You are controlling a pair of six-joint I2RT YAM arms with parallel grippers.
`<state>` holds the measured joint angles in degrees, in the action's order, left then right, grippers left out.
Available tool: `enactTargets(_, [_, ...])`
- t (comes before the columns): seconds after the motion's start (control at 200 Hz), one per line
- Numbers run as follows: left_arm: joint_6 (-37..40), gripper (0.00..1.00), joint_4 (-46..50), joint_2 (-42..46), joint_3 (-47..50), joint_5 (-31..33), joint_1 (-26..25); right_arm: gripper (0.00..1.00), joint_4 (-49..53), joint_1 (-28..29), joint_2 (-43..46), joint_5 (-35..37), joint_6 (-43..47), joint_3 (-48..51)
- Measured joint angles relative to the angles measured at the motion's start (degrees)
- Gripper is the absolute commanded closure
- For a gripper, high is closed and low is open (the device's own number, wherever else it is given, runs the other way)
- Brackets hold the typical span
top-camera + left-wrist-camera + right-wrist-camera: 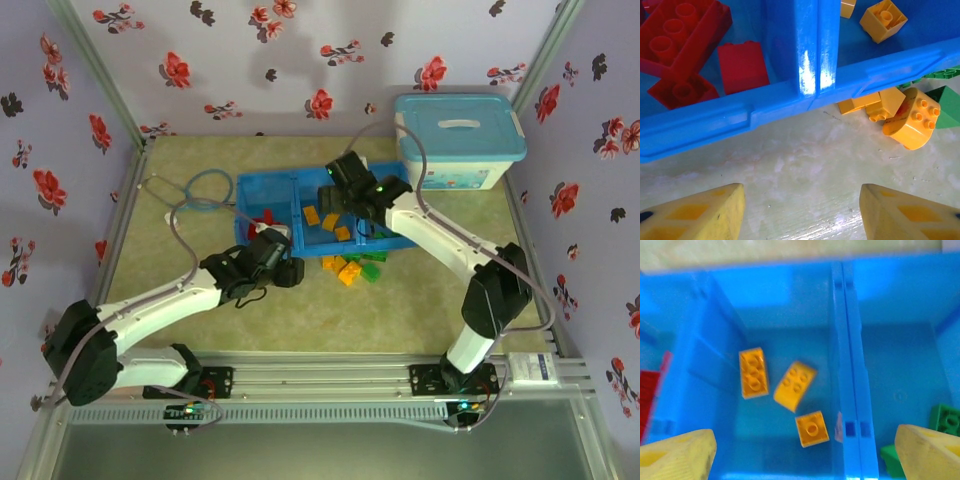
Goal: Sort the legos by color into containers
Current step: Move the container to the top-center of the table.
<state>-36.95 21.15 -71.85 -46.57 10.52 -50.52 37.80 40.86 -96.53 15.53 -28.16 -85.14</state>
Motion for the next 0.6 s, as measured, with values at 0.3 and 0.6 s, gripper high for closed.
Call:
enactTargets(0.3, [-0.46,0.41,-3.21,-6.47,-0.33,-1.77,0.00,0.23,0.94,-0.13,0.11,-0.31,-1.51,5.77])
enactTargets(0.6, [-0.57,0.41,-6.01,-7.98,-0.31,-3.30,0.11,0.57,1.36,-2.29,-3.45,0.11,-1.79,6.01])
